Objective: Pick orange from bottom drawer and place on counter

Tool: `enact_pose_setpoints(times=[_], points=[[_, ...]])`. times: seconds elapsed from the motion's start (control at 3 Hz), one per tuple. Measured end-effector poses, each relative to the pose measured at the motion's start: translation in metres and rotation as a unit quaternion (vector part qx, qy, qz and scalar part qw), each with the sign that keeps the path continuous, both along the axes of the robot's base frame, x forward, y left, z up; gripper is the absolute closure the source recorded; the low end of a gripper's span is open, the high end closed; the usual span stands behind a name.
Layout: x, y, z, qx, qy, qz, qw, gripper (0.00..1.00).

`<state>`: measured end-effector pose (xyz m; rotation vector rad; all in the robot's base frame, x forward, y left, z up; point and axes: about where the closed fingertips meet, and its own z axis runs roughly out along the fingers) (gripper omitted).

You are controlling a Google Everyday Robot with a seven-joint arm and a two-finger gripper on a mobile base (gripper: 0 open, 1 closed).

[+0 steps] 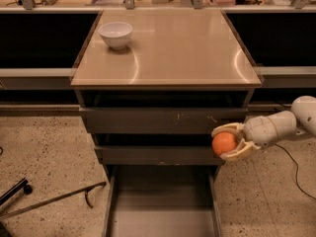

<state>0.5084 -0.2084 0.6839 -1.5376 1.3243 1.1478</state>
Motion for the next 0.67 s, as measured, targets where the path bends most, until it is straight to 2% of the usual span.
enact_pose_setpoints(times=[0.33, 0.67], points=[[0.021, 0.006, 0.04, 0.017, -0.039, 0.01, 0.999, 1.0], [0.058, 0.031, 0.119, 0.056, -0.101, 0.033, 0.9928, 1.0]])
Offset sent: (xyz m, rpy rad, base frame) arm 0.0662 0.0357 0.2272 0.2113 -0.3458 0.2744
